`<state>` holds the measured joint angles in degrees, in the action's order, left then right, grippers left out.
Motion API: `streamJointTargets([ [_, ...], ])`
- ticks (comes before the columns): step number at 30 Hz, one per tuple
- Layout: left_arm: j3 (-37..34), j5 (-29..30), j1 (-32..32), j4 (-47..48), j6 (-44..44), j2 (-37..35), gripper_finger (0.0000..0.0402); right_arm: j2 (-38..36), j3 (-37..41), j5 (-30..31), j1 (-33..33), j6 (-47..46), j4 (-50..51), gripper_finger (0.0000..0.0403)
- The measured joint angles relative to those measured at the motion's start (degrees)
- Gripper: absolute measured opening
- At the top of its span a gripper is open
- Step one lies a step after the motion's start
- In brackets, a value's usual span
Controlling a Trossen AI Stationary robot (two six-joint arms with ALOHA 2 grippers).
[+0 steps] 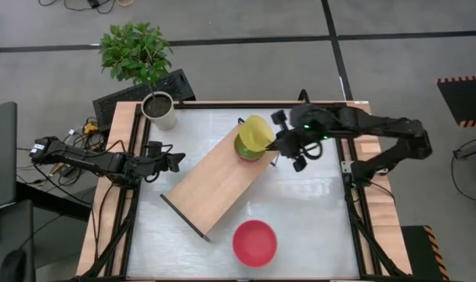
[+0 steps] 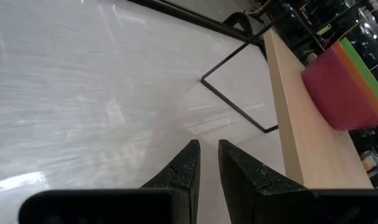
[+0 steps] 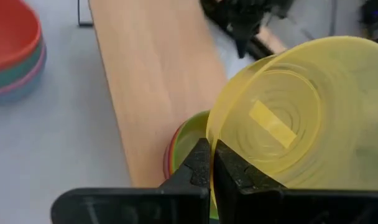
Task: Place and stack bowls onto a shelf
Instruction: Stack the yellow bowl on top of the green bowl into the shelf
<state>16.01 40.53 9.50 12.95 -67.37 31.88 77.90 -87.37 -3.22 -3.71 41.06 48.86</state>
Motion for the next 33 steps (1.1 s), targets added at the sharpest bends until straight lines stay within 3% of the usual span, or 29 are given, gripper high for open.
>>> streamJointTargets([
  [12, 0.0, 0.0, 0.0, 0.1, -0.6, 0.0, 0.0043, 8.5, -4.0, -0.2, -1.3, 6.8, 9.2, 0.0022],
  [33, 0.0, 0.8, 0.0, 0.1, -0.6, 0.0, 0.0043, 8.7, -4.0, 0.1, -4.9, 10.3, 9.4, 0.0043],
])
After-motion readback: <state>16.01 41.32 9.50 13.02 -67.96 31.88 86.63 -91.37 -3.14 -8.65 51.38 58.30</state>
